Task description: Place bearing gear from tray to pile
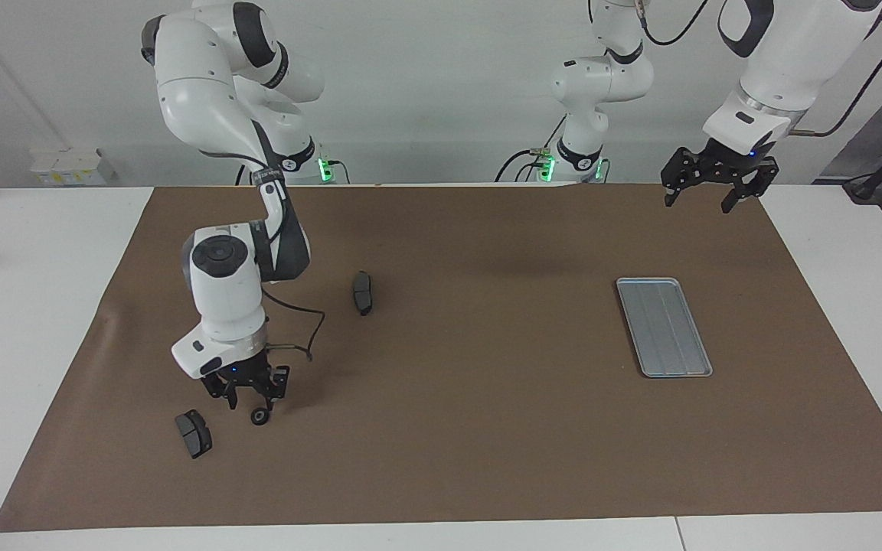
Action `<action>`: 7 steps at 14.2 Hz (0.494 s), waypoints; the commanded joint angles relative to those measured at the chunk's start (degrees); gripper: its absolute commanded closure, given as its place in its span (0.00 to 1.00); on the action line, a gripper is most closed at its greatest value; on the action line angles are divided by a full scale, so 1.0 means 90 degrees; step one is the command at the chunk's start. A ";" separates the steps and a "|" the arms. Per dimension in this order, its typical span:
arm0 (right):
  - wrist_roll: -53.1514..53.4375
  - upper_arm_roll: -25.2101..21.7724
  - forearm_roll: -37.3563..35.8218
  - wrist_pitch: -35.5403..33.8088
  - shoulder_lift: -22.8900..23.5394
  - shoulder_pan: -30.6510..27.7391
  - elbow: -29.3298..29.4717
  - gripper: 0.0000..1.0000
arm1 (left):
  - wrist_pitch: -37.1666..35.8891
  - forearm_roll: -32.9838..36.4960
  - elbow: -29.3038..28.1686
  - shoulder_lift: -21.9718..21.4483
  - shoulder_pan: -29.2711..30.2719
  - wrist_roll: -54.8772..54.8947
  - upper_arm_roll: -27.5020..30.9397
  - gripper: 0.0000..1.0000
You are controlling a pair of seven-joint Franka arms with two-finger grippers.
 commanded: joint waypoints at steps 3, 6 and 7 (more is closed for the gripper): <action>-0.0150 0.0123 0.0713 -0.1442 -0.1213 -0.0058 -0.0141 0.34 | -0.0027 -0.0045 -0.0152 -0.0153 0.0120 -0.0048 -0.0091 0.00; -0.0774 0.0113 0.1475 -0.2379 -0.1964 -0.0223 -0.0141 0.34 | -0.0027 -0.0045 -0.0152 -0.0153 0.0120 -0.0048 -0.0091 0.00; -0.0834 0.0113 0.1631 -0.2779 -0.2228 -0.0340 -0.0141 0.32 | -0.0027 -0.0045 -0.0152 -0.0153 0.0120 -0.0048 -0.0081 0.00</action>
